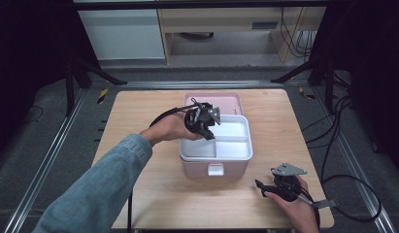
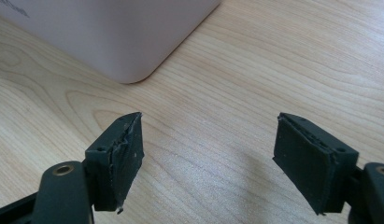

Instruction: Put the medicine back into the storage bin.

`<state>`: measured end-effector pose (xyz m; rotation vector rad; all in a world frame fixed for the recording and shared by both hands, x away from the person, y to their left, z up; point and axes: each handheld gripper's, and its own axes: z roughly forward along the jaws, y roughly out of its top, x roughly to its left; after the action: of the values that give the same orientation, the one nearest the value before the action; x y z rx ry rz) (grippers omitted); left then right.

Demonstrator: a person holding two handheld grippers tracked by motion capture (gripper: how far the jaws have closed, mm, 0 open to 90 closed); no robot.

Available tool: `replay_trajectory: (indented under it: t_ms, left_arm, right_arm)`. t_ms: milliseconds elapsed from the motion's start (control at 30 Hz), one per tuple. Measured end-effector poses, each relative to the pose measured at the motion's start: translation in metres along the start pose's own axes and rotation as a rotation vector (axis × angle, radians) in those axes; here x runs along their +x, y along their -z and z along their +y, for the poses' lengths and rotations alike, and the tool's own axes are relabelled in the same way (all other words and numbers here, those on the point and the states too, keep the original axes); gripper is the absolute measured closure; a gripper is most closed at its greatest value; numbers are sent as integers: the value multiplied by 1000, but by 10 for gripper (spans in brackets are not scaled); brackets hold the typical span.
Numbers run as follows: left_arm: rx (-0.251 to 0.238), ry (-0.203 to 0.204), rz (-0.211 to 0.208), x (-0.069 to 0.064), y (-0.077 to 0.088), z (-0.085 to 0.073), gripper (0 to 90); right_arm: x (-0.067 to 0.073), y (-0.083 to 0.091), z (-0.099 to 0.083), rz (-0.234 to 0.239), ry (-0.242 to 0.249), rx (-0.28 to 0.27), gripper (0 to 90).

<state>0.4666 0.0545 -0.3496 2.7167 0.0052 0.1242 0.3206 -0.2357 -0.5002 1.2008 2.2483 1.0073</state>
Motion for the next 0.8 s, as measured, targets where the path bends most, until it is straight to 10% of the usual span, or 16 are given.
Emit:
replay_trajectory:
  t_ms: [800]
  left_arm:
    - [20,26,2,-2,-16,-6,880]
  right_arm:
    - [0,0,0,-1,1,-1,239]
